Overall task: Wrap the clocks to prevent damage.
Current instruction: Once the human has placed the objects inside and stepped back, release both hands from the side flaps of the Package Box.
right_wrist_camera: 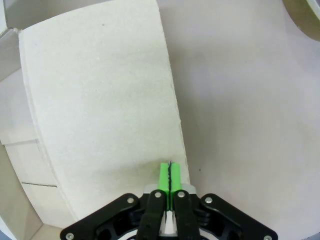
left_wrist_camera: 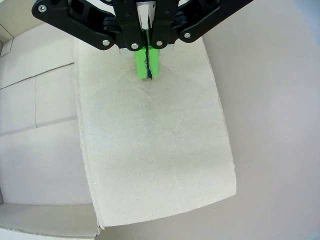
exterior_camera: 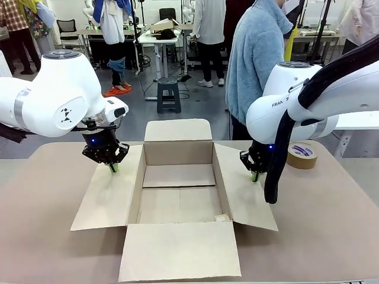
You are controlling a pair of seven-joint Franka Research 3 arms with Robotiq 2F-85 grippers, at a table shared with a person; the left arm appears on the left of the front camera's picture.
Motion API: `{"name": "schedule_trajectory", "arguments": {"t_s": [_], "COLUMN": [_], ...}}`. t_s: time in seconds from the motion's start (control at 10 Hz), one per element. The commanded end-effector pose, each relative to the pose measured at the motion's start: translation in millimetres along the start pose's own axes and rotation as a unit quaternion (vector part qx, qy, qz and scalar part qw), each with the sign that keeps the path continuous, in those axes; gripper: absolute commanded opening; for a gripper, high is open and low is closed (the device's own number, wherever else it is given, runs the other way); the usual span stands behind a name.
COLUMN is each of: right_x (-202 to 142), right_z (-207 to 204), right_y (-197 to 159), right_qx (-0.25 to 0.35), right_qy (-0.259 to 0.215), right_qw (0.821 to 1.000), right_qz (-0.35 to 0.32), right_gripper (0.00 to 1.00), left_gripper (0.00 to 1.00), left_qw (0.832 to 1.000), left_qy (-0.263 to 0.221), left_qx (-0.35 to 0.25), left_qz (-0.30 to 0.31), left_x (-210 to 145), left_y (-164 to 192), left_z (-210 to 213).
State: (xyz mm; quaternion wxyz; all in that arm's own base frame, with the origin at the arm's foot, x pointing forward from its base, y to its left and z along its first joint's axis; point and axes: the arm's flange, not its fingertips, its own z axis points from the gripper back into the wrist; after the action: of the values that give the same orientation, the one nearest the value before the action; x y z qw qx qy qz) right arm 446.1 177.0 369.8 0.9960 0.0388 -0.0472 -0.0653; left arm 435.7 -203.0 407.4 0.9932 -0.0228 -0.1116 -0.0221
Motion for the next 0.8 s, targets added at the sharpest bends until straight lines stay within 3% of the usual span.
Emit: {"name": "schedule_trajectory", "arguments": {"t_s": [0.0, 0.7], "right_x": [0.0, 0.0], "right_z": [-0.1, -0.1], "right_y": [-0.1, -0.1], "right_qx": [0.0, 0.0], "right_qy": [0.0, 0.0], "right_qw": [1.0, 1.0], "right_qz": [0.0, 0.0], "right_gripper": [0.01, 0.01], "left_gripper": [0.0, 0.0], "left_qw": [1.0, 1.0], "left_qy": [-0.001, -0.001], "left_qx": [0.001, 0.001], "left_qz": [0.0, 0.0], "left_x": [0.7, 0.7], "left_y": [-1.0, -1.0], "left_z": [0.5, 0.5]}}
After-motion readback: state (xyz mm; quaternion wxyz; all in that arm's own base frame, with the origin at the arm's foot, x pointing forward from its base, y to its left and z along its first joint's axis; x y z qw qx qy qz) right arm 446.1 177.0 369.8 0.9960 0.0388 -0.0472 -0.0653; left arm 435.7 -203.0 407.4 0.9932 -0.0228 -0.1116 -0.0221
